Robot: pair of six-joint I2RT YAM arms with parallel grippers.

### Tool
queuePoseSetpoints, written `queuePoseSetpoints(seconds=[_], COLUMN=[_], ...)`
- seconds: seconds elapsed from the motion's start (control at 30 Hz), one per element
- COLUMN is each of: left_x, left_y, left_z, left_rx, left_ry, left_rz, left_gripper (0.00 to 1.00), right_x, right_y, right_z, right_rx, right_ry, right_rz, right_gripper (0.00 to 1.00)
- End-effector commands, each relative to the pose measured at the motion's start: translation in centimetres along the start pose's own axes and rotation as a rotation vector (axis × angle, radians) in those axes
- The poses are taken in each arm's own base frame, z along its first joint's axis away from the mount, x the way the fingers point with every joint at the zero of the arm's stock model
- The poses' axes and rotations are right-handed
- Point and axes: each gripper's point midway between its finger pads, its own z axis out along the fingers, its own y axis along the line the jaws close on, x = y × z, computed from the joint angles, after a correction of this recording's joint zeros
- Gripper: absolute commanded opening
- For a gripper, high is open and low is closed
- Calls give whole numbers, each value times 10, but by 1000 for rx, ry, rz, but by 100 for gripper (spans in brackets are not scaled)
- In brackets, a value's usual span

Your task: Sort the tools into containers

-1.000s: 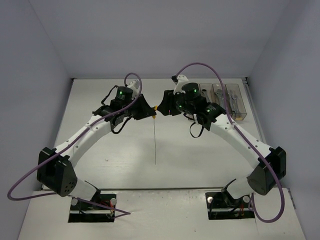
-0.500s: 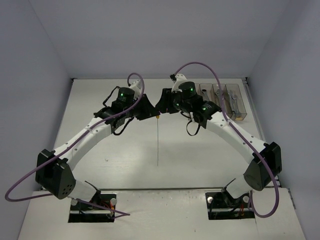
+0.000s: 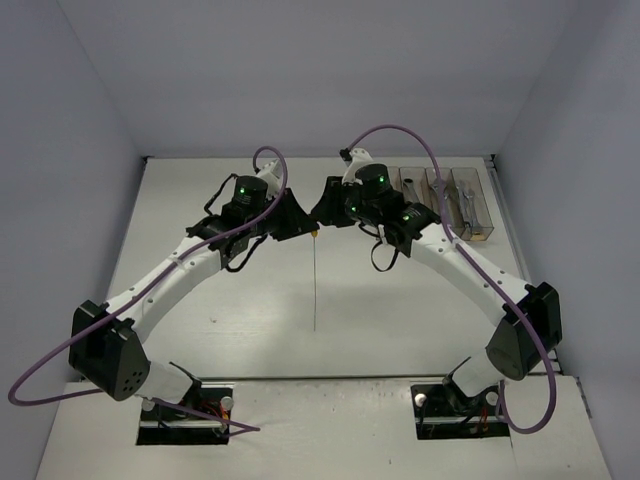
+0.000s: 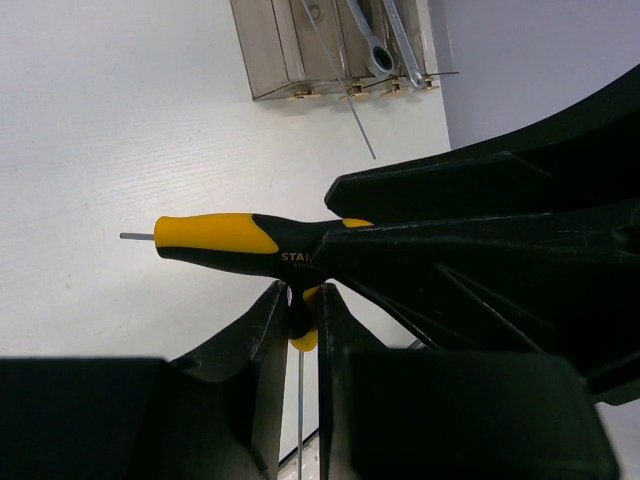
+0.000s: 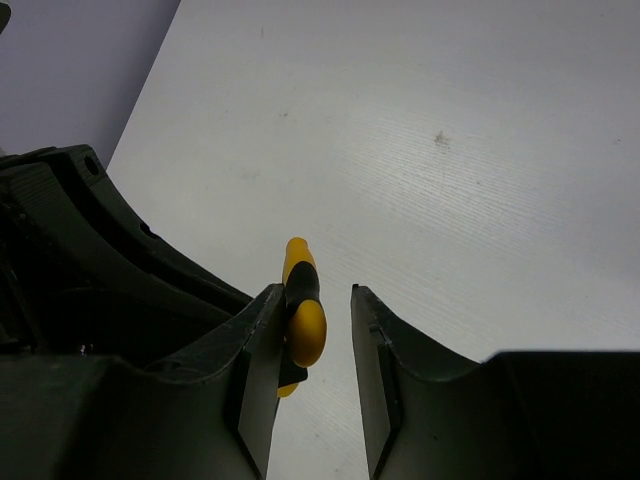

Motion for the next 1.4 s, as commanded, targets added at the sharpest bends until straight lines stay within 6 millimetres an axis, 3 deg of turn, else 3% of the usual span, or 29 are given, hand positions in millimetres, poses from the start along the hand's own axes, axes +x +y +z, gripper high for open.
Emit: queuePoseSetpoints(seconds=[0.0, 0.13, 0.23, 0.27, 0.33, 0.4, 0.47, 0.63, 0.7, 0.8, 1.0, 1.13, 1.37], left_x=[-30, -32, -32, -32, -31, -31, -29, -27, -26, -23, -3, 5, 20], left_y=[-32, -32, -33, -33, -34, -32, -28, -10, 2, 15, 59, 77, 101], left_z=[-7, -3, 1, 1, 2, 1, 1, -4, -8, -15, -38, -57, -80], left_rx=[91, 94, 99, 102, 103, 95, 74, -16, -74, -138, -281, -349, -413], left_ry=[-106, -107, -105, -102, -99, -98, -88, -83, -80, -70, -20, -20, -11], left_rz=[61, 61, 59, 58, 58, 61, 69, 105, 111, 138, 151, 164, 135], left_gripper=[0, 0, 0, 0, 0, 2, 11, 68, 73, 76, 76, 76, 76], right_x=[-11, -7, -8, -9, -15, -21, -32, -60, -70, -83, -92, -94, -108], right_y=[14, 12, 10, 10, 1, -8, -22, -63, -80, -103, -185, -228, -273], right_z=[2, 4, 5, 5, 4, 3, -1, -15, -21, -27, -24, -18, 6], right_rx=[-52, -49, -43, -39, -6, 14, 41, 109, 139, 206, 486, 614, 729], right_ry=[-48, -38, -42, -45, -67, -83, -107, -164, -184, -203, -145, -114, -57], right_rz=[13, 21, 19, 18, 12, 10, 10, 14, 6, -30, -113, -129, -197], right_gripper=[30, 25, 13, 13, 0, 0, 0, 0, 0, 0, 0, 0, 0])
